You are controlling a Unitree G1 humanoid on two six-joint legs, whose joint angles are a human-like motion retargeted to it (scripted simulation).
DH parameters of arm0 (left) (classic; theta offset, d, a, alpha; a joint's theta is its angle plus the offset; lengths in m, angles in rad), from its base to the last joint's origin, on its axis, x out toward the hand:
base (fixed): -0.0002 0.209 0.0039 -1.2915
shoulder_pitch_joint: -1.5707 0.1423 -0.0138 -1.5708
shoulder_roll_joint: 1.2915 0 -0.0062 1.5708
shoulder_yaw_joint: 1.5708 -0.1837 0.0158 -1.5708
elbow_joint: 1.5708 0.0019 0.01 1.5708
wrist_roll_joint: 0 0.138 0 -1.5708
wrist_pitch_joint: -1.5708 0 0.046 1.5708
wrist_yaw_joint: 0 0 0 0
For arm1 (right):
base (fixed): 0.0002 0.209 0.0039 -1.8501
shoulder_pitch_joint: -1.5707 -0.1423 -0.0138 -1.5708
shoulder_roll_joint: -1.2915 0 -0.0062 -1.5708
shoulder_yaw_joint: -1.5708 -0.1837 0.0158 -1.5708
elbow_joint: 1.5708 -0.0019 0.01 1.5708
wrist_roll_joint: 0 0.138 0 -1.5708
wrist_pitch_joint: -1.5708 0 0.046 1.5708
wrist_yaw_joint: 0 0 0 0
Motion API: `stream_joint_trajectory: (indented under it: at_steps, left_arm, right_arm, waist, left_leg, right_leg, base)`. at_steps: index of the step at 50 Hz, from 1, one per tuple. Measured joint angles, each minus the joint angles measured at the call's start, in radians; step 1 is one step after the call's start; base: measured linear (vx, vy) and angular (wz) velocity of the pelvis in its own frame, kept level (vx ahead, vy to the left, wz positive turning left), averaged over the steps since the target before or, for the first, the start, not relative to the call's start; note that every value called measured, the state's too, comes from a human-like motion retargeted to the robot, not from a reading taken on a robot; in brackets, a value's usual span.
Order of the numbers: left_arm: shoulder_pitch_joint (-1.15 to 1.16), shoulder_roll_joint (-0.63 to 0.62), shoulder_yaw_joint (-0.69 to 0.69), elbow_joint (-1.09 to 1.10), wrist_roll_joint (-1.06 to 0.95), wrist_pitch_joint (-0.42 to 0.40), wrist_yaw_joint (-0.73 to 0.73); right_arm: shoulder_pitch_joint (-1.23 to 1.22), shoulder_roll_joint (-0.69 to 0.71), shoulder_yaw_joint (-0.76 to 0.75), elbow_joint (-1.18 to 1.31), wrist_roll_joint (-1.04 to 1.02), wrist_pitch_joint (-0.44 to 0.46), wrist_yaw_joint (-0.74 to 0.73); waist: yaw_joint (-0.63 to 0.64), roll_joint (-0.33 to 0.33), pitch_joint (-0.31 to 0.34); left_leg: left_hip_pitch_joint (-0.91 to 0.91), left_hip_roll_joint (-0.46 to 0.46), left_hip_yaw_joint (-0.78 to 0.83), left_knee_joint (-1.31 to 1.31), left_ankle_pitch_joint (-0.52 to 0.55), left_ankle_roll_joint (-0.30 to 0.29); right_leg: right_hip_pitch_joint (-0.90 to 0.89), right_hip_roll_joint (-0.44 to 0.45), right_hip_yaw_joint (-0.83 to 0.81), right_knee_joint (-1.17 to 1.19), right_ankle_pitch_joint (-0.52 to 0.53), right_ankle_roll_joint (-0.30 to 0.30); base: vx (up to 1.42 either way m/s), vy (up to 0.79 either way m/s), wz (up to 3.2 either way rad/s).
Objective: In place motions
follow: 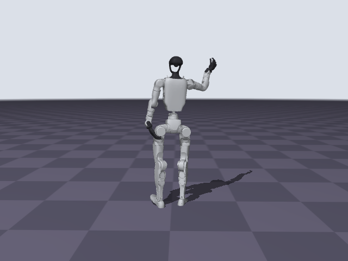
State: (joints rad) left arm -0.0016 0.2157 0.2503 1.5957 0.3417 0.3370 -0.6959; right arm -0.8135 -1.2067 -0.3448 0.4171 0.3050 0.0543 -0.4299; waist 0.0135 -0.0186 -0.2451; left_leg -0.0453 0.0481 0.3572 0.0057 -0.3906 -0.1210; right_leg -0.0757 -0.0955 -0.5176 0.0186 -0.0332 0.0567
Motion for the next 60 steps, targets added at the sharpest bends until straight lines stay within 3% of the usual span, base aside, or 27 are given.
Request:
stream_joint_trajectory:
  at_steps: [5,7,10,13,15,18,22,25,27,30,33,36,40,42,47,49,55,60]
  left_arm:
    - [-0.015,0.011,-0.024,-0.022,-0.009,-0.016,0.004]
    - [-0.019,0.02,-0.031,-0.019,-0.011,-0.018,0.002]
    - [-0.022,0.045,-0.042,-0.007,-0.008,-0.017,-0.003]
    - [-0.019,0.056,-0.047,0.004,0.006,-0.013,-0.011]
    - [-0.01,0.048,-0.039,0.007,0.021,-0.012,-0.02]
    - [0.005,-0.003,-0.022,0.008,0.038,-0.014,-0.022]
    - [0.02,-0.063,-0.003,0.013,0.041,-0.011,-0.013]
    - [0.029,-0.052,0.005,0.024,0.033,-0.005,-0.007]
    - [0.038,-0.045,0.006,0.029,0.025,-0.003,-0.002]
    - [0.055,-0.041,0.013,0.036,0.008,-0.001,0.007]
    - [0.074,-0.043,0.027,0.048,-0.007,0.002,0.013]
    - [0.091,-0.046,0.035,0.061,-0.025,0.008,0.017]
    - [0.102,-0.059,0.034,0.079,-0.043,0.015,0.024]
    - [0.1,-0.065,0.042,0.081,-0.042,0.015,0.025]
    - [0.082,-0.097,0.098,0.072,-0.067,0.017,0.048]
    - [0.069,-0.11,0.118,0.068,-0.099,0.015,0.048]
    - [0.036,-0.086,0.158,0.049,-0.115,-0.001,-0.006]
    - [0.007,0.01,0.22,0.043,-0.085,-0.019,0.042]
  right_arm:
    - [-0.136,-0.266,0.314,-0.3,-0.614,0.249,0.047]
    - [-0.221,-0.352,0.426,-0.462,-0.826,0.281,0.065]
    - [-0.345,-0.441,0.567,-0.684,-1.054,0.237,-0.028]
    - [-0.444,-0.453,0.69,-0.779,-1.115,0.138,-0.109]
    - [-0.516,-0.425,0.769,-0.736,-1.092,0.094,-0.111]
    - [-0.589,-0.361,0.83,-0.539,-1.033,0.135,-0.128]
    - [-0.504,-0.246,0.68,-0.166,-0.82,0.239,-0.172]
    - [-0.261,-0.126,0.348,0.094,-0.502,0.277,-0.167]
    - [-0.145,-0.058,0.162,0.239,-0.295,0.297,-0.057]
    - [0.014,0.011,-0.082,0.438,-0.103,0.316,0.239]
    - [0.218,0.085,-0.281,0.594,-0.053,0.274,0.51]
    - [0.435,0.231,-0.399,0.656,-0.06,0.231,0.662]
    - [0.631,0.547,-0.441,0.681,-0.176,0.213,0.631]
    - [0.707,0.682,-0.389,0.744,-0.234,0.204,0.638]
    - [0.859,0.976,-0.236,0.918,-0.499,0.221,0.86]
    - [0.906,1.062,-0.194,0.985,-0.512,0.199,0.906]
    - [0.941,1.103,-0.106,1.197,-0.467,0.128,0.846]
    - [0.897,1.012,-0.139,1.173,-0.541,0.182,0.66]
  waist:
    - [-0.01,-0.005,0.011]
    - [-0.013,-0.012,0.022]
    - [-0.021,-0.031,0.033]
    - [-0.031,-0.04,0.041]
    - [-0.041,-0.032,0.044]
    - [-0.052,0.01,0.046]
    - [-0.059,0.054,0.047]
    - [-0.064,0.039,0.048]
    - [-0.064,0.028,0.047]
    - [-0.069,0.019,0.046]
    - [-0.077,0.015,0.043]
    - [-0.086,0.012,0.05]
    - [-0.091,0.02,0.065]
    - [-0.101,0.026,0.075]
    - [-0.141,0.053,0.101]
    - [-0.147,0.066,0.106]
    - [-0.143,0.091,0.105]
    - [-0.161,0.1,0.099]
  left_leg:
    - [0.011,-0.001,0.005,-0.004,0.004,0.0]
    - [0.02,-0.001,0.009,-0.006,0.005,-0.001]
    - [0.029,0.002,0.015,-0.008,0.005,-0.002]
    - [0.037,0.005,0.019,-0.009,0.005,-0.002]
    - [0.04,0.006,0.019,-0.009,0.006,-0.002]
    - [0.036,0.007,0.016,-0.009,0.008,0.0]
    - [0.027,0.008,0.008,-0.006,0.012,0.002]
    - [0.021,0.006,-0.001,-0.002,0.014,0.005]
    - [0.019,0.005,-0.008,0.001,0.016,0.006]
    - [0.016,0.004,-0.014,0.003,0.018,0.008]
    - [0.018,0.003,-0.015,0.003,0.018,0.009]
    - [0.03,0.005,-0.011,0.002,0.018,0.008]
    - [0.048,0.01,0.001,-0.002,0.017,0.006]
    - [0.052,0.014,0.006,-0.003,0.017,0.003]
    - [0.057,0.025,0.007,-0.003,0.023,-0.001]
    - [0.055,0.028,0.004,-0.002,0.026,-0.002]
    - [0.05,0.028,0.022,0.0,0.025,-0.004]
    - [0.032,0.026,0.0,0.001,0.029,-0.004]
  right_leg:
    - [0.005,-0.001,0.005,0.001,0.002,-0.002]
    - [0.008,-0.001,0.012,0.003,0.002,-0.003]
    - [0.009,0.001,0.019,0.006,0.003,-0.004]
    - [0.012,0.005,0.025,0.007,0.004,-0.005]
    - [0.014,0.006,0.026,0.008,0.005,-0.005]
    - [0.014,0.007,0.021,0.007,0.006,-0.004]
    - [0.016,0.006,0.009,0.004,0.007,-0.002]
    - [0.022,0.005,-0.001,0.001,0.008,-0.001]
    - [0.026,0.004,-0.008,-0.001,0.008,-0.001]
    - [0.029,0.005,-0.015,-0.004,0.007,-0.001]
    - [0.031,0.007,-0.014,-0.005,0.006,-0.002]
    - [0.037,0.011,-0.006,-0.005,0.007,-0.005]
    - [0.04,0.017,0.012,-0.002,0.008,-0.008]
    - [0.041,0.021,0.018,-0.001,0.008,-0.01]
    - [0.053,0.03,0.012,-0.003,0.007,-0.013]
    - [0.056,0.032,0.007,-0.004,0.006,-0.013]
    - [0.057,0.044,0.022,-0.009,0.002,-0.025]
    - [0.043,0.031,0.004,-0.007,0.01,-0.018]
  base:
    - [0.01,-0.2,-0.05]
    - [-0.04,-0.1,-0.15]
    - [-0.02,-0.04,-0.09]
    - [0.0,0.0,0.0]
    - [0.0,0.0,0.0]
    - [0.0,0.0,0.0]
    - [0.0,0.0,0.0]
    - [0.01,0.02,0.06]
    - [0.01,0.03,0.08]
    - [0.05,0.1,0.11]
    - [0.09,0.14,-0.02]
    - [0.09,0.1,-0.15]
    - [0.03,0.11,-0.24]
    - [-0.02,0.1,-0.16]
    - [0.0,0.0,0.0]
    - [0.0,0.0,0.0]
    - [-0.05,-0.03,-0.08]
    - [-0.05,-0.15,0.11]
